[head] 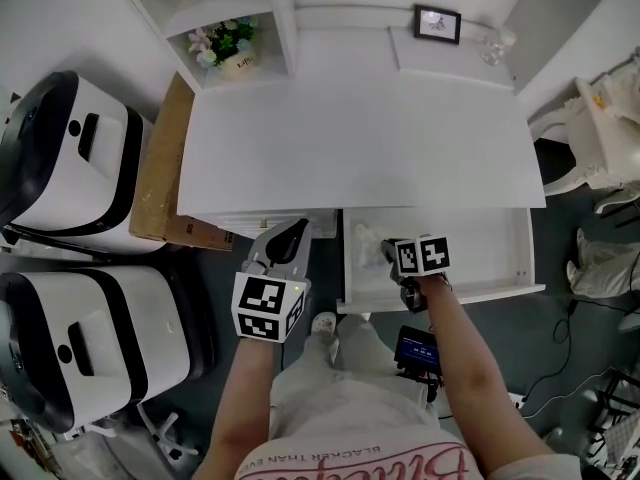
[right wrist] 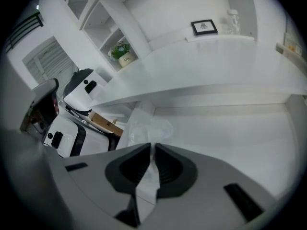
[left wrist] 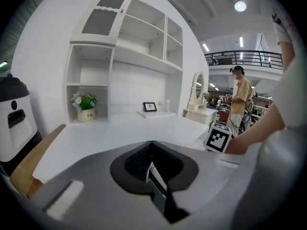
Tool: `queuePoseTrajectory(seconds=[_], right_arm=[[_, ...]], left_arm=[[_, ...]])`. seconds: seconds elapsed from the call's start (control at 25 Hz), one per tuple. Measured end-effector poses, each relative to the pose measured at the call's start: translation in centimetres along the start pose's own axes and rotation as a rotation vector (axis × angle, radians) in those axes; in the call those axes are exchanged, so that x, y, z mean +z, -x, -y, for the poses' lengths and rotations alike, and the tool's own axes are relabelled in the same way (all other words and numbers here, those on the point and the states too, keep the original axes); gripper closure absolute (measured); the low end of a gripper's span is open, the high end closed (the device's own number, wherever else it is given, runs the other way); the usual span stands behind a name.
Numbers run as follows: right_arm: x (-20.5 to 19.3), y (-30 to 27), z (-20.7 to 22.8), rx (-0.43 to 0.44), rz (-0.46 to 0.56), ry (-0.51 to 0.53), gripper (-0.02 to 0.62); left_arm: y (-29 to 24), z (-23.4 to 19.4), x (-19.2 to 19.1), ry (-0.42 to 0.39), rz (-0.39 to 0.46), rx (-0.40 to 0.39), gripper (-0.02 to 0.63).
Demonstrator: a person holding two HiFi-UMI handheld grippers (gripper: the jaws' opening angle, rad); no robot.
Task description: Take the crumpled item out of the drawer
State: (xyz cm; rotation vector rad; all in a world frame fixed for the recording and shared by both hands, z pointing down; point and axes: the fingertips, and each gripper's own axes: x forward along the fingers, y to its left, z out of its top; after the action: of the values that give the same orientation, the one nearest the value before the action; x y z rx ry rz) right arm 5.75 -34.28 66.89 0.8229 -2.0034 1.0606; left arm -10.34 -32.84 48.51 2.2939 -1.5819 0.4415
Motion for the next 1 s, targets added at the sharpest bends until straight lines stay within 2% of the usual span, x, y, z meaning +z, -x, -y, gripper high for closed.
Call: queuePoseTrajectory(seconds=[0.32,0.56,0.76,1.0], right_arm=[[0.7,3.6,-1.9,-0.02,0.073,0.053,0.558],[2.6,7.1,-3.2,-0.032,0.187,0.075,0.561],[3.8,10.6,-5.4,-0.031,0.3,0.152,0.561],[5.4,15.0,-7.8,-0.075,0.428,0.23,0.561]], left_arm=[[1.0,0.7,1.9,-0.022,0.051,-0.033,0.595],[1.8,1.0,3.0,-0.031,0.089,-0.049,0.595],[2.8,1.7,4.6,-0.052,0.139,-0.057,0.595],[3.9,2.5,7.2,-0.089,0.212,-0.071,0.595]])
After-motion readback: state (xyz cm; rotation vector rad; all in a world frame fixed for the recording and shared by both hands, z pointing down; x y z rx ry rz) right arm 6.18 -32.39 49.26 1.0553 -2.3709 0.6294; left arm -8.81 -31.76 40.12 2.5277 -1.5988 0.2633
